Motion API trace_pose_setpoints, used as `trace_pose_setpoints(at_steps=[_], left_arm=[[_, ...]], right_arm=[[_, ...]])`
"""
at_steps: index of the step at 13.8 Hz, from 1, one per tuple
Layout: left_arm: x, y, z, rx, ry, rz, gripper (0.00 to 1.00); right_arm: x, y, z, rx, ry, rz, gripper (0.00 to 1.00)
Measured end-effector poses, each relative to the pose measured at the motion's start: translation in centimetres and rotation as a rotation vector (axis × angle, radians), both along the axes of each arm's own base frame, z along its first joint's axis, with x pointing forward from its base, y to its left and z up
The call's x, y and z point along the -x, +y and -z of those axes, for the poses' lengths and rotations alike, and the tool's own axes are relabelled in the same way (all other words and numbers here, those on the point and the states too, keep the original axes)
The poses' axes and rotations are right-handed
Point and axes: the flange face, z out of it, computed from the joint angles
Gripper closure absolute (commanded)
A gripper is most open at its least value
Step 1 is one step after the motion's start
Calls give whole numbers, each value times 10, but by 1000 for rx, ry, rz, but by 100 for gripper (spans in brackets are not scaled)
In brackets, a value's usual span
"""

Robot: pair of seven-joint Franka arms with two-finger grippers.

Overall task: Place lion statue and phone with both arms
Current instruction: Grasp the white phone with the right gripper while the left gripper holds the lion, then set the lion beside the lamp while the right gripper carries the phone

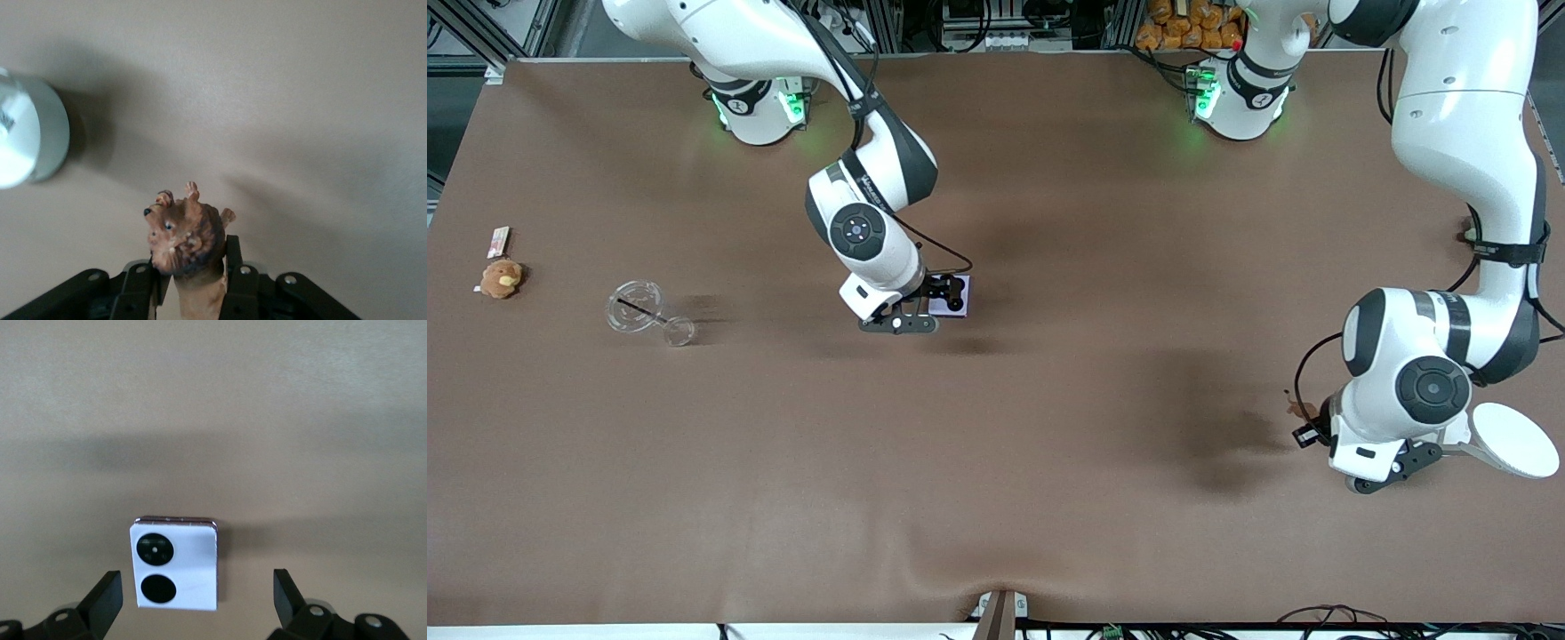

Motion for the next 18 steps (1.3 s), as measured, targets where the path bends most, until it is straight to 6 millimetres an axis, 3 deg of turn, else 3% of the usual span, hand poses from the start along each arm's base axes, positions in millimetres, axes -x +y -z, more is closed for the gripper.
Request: trace_pose_setpoints(at_steps=[2, 6, 12, 14, 15, 16, 18], left_arm=[[-4, 21, 8, 9, 4, 122, 98], [-9, 40, 38, 23, -3, 301, 98], [-10, 72, 45, -20, 8, 454, 96], [-10, 76, 47, -19, 13, 465, 90], [-9, 76, 49, -18, 16, 466, 82], [-8, 76, 51, -17, 19, 467, 67], [-6, 75, 55, -15, 27, 467, 0]], right_arm=[[2, 0, 17, -5, -23, 3, 0], [10, 6, 43, 5, -23, 3, 0], [24, 25, 47, 9, -18, 80, 0], [27, 27, 52, 12, -15, 84, 0], [28, 27, 53, 14, -13, 85, 0], [28, 26, 54, 15, -12, 86, 0], [28, 27, 55, 15, -11, 89, 0]])
